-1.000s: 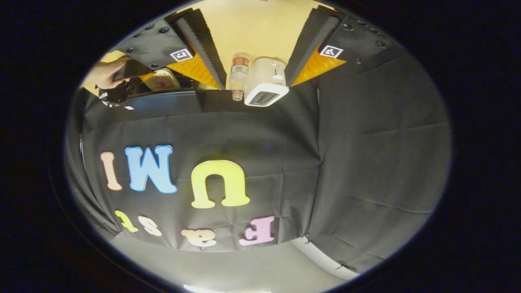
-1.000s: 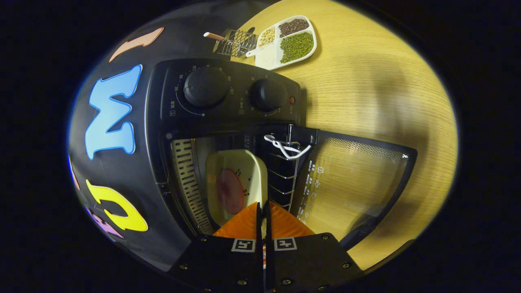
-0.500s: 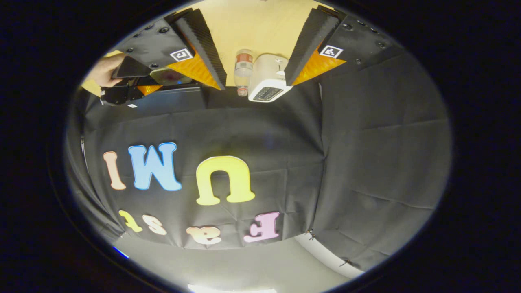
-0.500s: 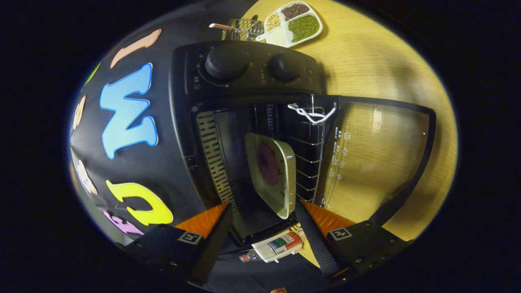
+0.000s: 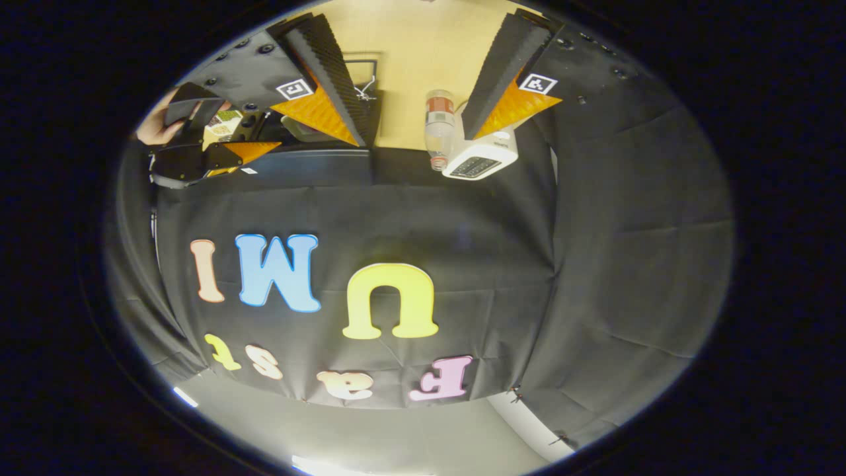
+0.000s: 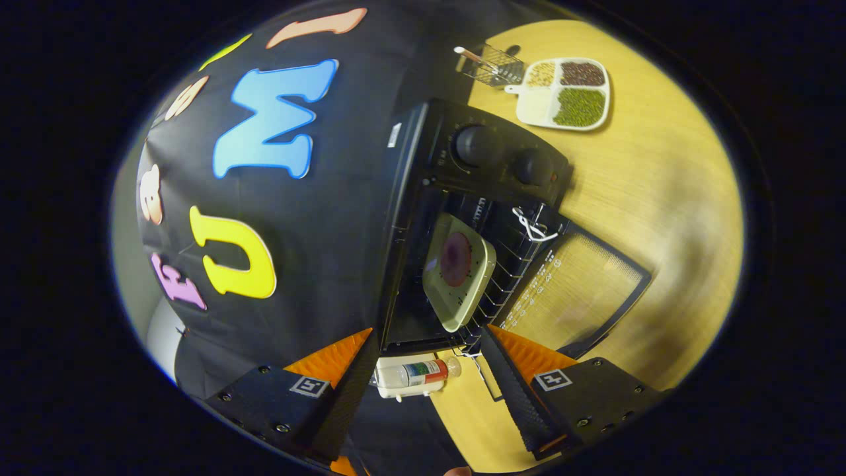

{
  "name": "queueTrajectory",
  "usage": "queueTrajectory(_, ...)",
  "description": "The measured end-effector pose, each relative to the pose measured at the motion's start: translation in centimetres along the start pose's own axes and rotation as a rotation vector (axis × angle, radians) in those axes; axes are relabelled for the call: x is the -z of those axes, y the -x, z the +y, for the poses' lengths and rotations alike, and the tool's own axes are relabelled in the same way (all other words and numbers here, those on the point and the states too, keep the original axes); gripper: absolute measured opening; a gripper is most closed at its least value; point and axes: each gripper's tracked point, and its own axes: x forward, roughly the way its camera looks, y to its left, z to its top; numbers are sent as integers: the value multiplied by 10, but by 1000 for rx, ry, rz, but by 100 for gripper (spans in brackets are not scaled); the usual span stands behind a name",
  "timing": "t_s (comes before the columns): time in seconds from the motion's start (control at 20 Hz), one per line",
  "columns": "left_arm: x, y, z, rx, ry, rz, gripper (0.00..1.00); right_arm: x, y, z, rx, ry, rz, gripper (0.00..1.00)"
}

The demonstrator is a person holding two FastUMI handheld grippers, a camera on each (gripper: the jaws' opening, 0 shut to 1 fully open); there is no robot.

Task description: Open the electric oven with the left hand, put the food in, and close the electric oven.

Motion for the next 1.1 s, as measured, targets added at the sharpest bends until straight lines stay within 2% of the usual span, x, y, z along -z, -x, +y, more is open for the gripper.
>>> queueTrajectory(0.05, 6, 0, -8, 12, 1, 11, 90, 0, 11, 0, -5, 53, 7, 97)
queueTrajectory(0.1, 12, 0, -15, 26, 5, 21, 97, -2, 22, 0, -9, 110, 6, 97)
queueTrajectory(0.25, 29, 4, -41, 62, 18, 55, 100, -15, 56, 0, -30, 276, -29, 97)
queueTrajectory(0.3, 33, 5, -51, 75, 18, 65, 97, -20, 69, 0, -36, 323, -40, 97)
queueTrajectory(0.35, 38, 7, -61, 91, 16, 75, 100, -23, 78, 0, -35, 364, -51, 97)
queueTrajectory(0.45, 49, 10, -79, 123, 3, 100, 97, -30, 98, -6, -28, 440, -64, 97)
queueTrajectory(0.55, 59, 12, -97, 159, 0, 119, 100, -38, 117, -8, -21, 528, -87, 97)
queueTrajectory(0.7, 79, 13, -120, 200, -1, 162, 97, -53, 146, -14, -5, 687, -145, 97)
queueTrajectory(0.75, 87, 13, -125, 209, -5, 180, 100, -59, 156, -17, 5, 740, -163, 97)
queueTrajectory(0.8, 96, 13, -132, 220, -5, 200, 98, -64, 165, -21, 22, 790, -179, 97)
queueTrajectory(0.9, 114, 13, -146, 243, -3, 243, 100, -80, 183, -31, 70, 895, -219, 97)
queueTrajectory(0.95, 125, 12, -153, 253, -4, 265, 97, -90, 193, -33, 92, 940, -249, 97)
queueTrajectory(1.0, 135, 11, -159, 263, -7, 287, 100, -99, 201, -33, 108, 978, -275, 98)
queueTrajectory(1.1, 155, 8, -171, 284, -18, 334, 97, -113, 219, -34, 139, 1052, -333, 98)
